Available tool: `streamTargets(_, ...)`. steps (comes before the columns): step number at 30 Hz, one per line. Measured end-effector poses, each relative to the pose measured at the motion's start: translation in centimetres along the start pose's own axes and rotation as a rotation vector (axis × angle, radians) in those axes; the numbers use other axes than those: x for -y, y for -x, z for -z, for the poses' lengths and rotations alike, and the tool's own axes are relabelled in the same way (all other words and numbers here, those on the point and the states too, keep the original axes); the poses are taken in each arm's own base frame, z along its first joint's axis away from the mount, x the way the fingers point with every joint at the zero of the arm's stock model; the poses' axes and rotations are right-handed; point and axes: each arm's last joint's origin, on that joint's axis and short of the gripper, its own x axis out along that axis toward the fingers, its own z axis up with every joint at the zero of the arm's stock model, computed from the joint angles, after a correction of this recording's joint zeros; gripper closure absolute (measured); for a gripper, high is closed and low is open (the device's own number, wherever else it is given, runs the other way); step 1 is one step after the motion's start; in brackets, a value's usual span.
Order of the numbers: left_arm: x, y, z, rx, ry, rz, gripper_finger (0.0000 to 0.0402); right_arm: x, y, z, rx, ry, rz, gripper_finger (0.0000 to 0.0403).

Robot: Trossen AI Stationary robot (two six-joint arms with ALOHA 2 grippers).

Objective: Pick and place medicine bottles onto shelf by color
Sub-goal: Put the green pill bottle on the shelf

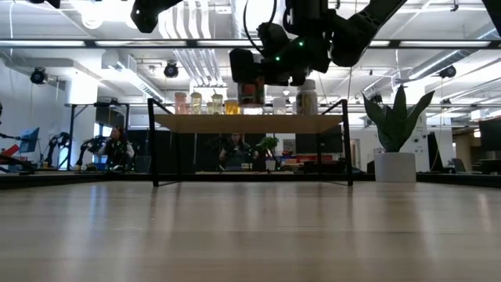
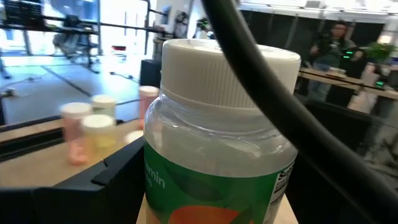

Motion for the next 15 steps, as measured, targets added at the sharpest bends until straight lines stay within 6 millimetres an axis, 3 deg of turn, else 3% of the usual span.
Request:
streamTargets(5, 0.01, 0.00, -0.03, 0.001, -0.002, 0.000, 0.0085, 0.30, -0.15, 0.40, -0.018, -0.061, 0.093, 0.0106)
streamTargets(15, 0.00, 0.00, -0.01, 0.002, -0.002, 0.000, 0.0085, 0.37, -0.21, 0.59, -0.020, -0.125, 0.107, 0.0106)
